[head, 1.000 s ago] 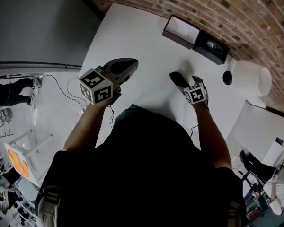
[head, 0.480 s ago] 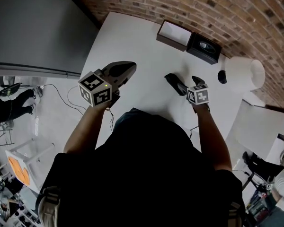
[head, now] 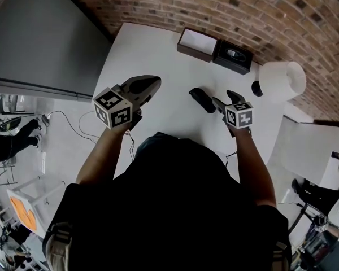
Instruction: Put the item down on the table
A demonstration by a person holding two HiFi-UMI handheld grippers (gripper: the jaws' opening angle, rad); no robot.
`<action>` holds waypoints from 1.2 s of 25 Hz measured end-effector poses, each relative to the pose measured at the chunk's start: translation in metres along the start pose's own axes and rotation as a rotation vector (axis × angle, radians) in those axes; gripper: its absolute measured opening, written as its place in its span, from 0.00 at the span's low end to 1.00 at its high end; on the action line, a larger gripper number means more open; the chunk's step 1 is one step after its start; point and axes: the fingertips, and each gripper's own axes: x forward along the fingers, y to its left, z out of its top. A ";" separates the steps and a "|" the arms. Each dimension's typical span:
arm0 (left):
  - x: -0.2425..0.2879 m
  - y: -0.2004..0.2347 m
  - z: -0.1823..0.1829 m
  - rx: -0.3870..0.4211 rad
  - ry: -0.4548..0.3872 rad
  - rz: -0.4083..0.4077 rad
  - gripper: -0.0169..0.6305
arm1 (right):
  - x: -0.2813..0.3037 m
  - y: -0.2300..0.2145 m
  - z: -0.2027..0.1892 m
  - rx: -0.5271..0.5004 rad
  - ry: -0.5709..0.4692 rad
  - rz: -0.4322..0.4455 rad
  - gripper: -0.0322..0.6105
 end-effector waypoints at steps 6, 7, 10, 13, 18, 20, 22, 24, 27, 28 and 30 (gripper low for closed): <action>0.008 -0.021 0.002 0.024 0.004 -0.025 0.05 | -0.044 0.005 0.017 0.011 -0.094 0.014 0.51; 0.009 -0.025 0.002 0.027 0.004 -0.028 0.05 | -0.052 0.006 0.020 0.009 -0.108 0.014 0.50; 0.010 -0.037 0.003 0.037 0.007 -0.039 0.05 | -0.075 0.010 0.028 0.002 -0.147 0.012 0.49; 0.014 -0.047 0.002 0.047 0.010 -0.049 0.05 | -0.095 0.011 0.033 -0.006 -0.183 0.007 0.48; 0.022 -0.063 0.002 0.064 0.015 -0.072 0.05 | -0.125 0.011 0.035 -0.011 -0.233 -0.017 0.44; 0.024 -0.070 0.002 0.069 0.018 -0.080 0.05 | -0.136 0.010 0.034 -0.014 -0.247 -0.027 0.43; 0.027 -0.076 0.002 0.074 0.022 -0.089 0.05 | -0.147 0.008 0.034 -0.014 -0.261 -0.038 0.41; 0.028 -0.081 0.002 0.080 0.026 -0.097 0.05 | -0.157 0.007 0.033 -0.010 -0.277 -0.050 0.40; 0.031 -0.087 0.003 0.087 0.029 -0.106 0.05 | -0.169 0.007 0.032 0.003 -0.301 -0.063 0.38; 0.032 -0.090 0.003 0.087 0.031 -0.108 0.05 | -0.173 0.007 0.031 0.007 -0.308 -0.065 0.38; 0.033 -0.096 0.002 0.086 0.034 -0.112 0.05 | -0.180 0.008 0.030 0.011 -0.320 -0.066 0.37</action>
